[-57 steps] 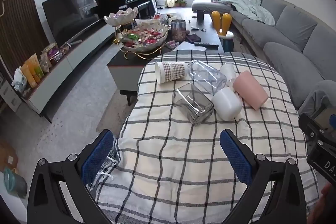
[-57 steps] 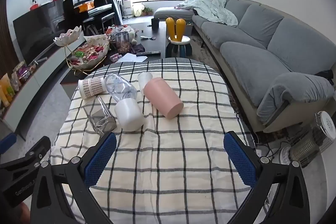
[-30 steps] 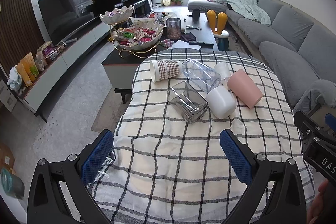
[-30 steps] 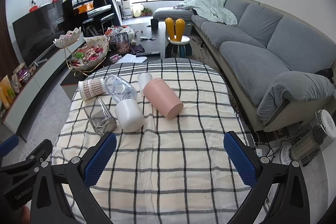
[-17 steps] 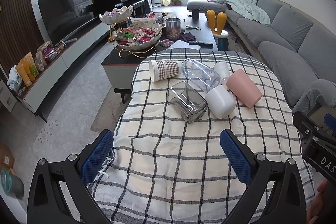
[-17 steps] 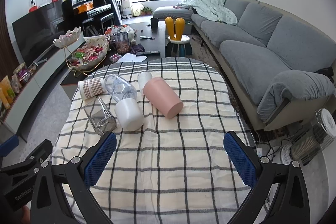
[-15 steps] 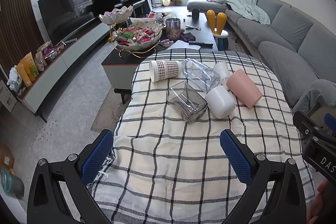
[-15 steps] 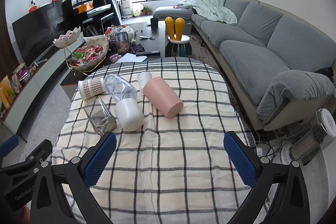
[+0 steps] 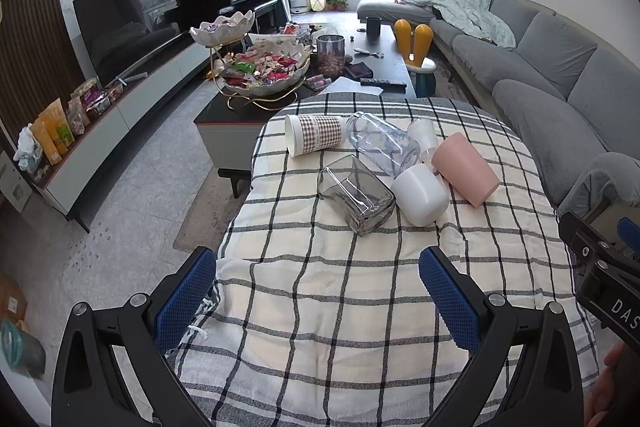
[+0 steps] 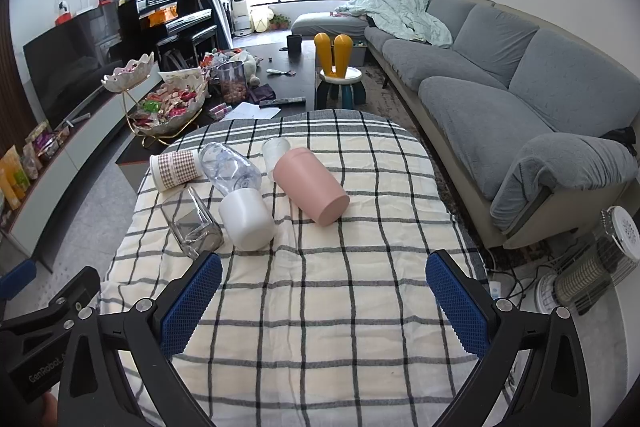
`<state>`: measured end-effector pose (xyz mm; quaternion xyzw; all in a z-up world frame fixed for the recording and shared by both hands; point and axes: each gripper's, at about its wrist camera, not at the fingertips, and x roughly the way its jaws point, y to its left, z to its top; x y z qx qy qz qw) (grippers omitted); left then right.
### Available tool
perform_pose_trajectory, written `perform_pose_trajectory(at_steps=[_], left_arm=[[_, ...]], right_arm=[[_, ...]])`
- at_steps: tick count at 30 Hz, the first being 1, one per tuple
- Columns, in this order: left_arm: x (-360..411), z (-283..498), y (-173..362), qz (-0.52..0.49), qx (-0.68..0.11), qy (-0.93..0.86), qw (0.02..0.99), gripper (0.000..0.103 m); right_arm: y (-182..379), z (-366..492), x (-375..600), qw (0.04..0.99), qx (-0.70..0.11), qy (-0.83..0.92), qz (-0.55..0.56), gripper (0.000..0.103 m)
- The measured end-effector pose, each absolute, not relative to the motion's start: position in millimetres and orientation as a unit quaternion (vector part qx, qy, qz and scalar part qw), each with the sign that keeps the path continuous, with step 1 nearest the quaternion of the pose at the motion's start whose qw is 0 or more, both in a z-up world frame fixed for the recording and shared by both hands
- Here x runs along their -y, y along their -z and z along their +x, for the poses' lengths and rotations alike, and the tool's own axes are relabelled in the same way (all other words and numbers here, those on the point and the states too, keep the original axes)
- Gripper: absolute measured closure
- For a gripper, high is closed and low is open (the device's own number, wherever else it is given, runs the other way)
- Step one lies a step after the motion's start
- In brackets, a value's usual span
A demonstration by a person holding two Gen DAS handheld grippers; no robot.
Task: Flip cup upside down
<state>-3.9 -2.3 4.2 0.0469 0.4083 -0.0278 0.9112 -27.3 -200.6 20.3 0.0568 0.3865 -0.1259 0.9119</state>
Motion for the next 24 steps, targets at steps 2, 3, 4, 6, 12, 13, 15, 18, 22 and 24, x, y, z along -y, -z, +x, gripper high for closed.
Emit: perform_pose_trajectory(at_steps=[2,3,4,6,12,13,15,18,22,24], left_arm=[[2.2,-3.8,-4.3,0.047,-0.408,0.028,0.911,0.0],[2.1,-3.8,-4.3,0.047,-0.408,0.028,0.911,0.0],[2.1,-3.7,-4.2,0.047,-0.408,0.028,0.911,0.0],[2.1,-3.9,-4.2,0.047,-0.408,0.027,0.911,0.0],[2.7,-4.0,-4.0,0.046,-0.41,0.028,0.911,0.0],[2.7,-4.0,-3.9,0.046,-0.41,0.028,0.911,0.0],[2.7,-4.0,-3.8,0.046,-0.409,0.028,0.911,0.0],[2.3,-3.8,-3.8,0.046,-0.409,0.028,0.911,0.0],[2.3,-3.8,-3.8,0.046,-0.41,0.028,0.91,0.0],[2.9,-4.2,-3.5,0.046,-0.41,0.028,0.91,0.0]], right_arm=[[-20.3,-27.4,200.6,0.912,-0.386,0.126,0.057,0.001],[-20.3,-27.6,200.8,0.912,-0.387,0.126,0.057,0.001],[-20.2,-27.4,200.7,0.912,-0.387,0.126,0.057,0.001],[-20.2,-27.5,200.8,0.912,-0.386,0.126,0.057,0.001],[-19.9,-27.1,200.7,0.912,-0.387,0.126,0.058,0.001],[-19.9,-27.1,200.8,0.912,-0.387,0.126,0.058,0.001],[-19.8,-27.1,200.9,0.912,-0.387,0.126,0.058,0.001],[-19.7,-27.3,201.2,0.912,-0.387,0.126,0.059,0.001],[-19.6,-27.2,201.3,0.912,-0.387,0.125,0.059,0.001],[-19.3,-26.7,201.1,0.912,-0.387,0.125,0.059,0.001]])
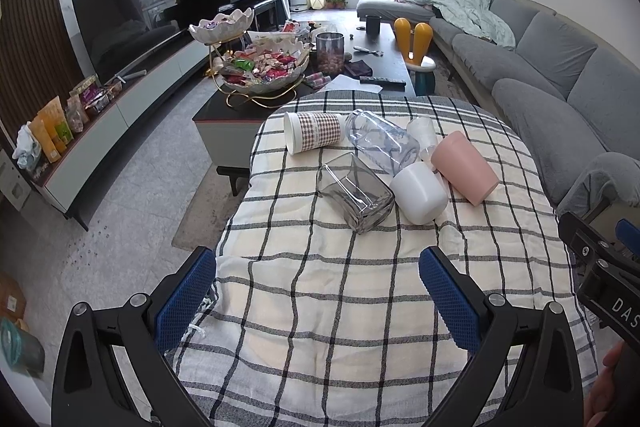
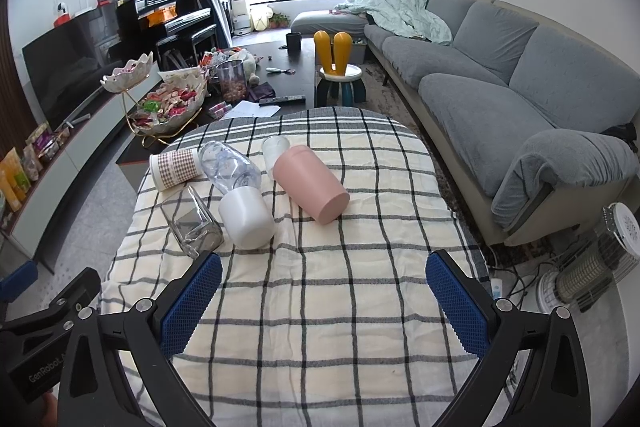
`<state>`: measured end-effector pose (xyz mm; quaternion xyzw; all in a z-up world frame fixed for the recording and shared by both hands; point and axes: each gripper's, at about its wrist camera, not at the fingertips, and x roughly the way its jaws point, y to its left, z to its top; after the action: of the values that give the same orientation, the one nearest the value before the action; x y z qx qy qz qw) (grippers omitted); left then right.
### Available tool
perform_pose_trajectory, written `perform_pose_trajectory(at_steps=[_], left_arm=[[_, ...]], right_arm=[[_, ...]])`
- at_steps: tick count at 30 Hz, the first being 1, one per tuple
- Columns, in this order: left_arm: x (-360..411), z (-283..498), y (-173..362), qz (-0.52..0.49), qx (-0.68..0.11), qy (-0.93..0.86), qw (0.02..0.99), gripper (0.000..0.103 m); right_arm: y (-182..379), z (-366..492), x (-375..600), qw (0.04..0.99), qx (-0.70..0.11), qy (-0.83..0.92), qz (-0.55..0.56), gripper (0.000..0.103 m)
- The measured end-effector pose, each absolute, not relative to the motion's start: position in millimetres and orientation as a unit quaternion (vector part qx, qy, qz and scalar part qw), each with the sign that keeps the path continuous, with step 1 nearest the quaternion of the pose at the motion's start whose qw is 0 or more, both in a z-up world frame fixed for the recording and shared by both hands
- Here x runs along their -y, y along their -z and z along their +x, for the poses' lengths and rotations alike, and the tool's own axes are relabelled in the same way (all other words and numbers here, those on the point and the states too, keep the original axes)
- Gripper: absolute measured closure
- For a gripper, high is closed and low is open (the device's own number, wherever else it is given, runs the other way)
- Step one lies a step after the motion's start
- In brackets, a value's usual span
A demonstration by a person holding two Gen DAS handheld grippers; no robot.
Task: Flip cup upside down
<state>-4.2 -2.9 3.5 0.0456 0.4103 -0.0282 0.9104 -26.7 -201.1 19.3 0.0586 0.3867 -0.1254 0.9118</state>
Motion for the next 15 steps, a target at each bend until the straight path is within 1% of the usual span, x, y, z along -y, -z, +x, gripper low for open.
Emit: perform_pose_trajectory(at_steps=[15], left_arm=[[8.7,6.4,1.7,0.039,-0.412,0.013,0.91,0.0]], right_arm=[[-19.5,-13.7,203.7,0.912,-0.387,0.125,0.054,0.001]])
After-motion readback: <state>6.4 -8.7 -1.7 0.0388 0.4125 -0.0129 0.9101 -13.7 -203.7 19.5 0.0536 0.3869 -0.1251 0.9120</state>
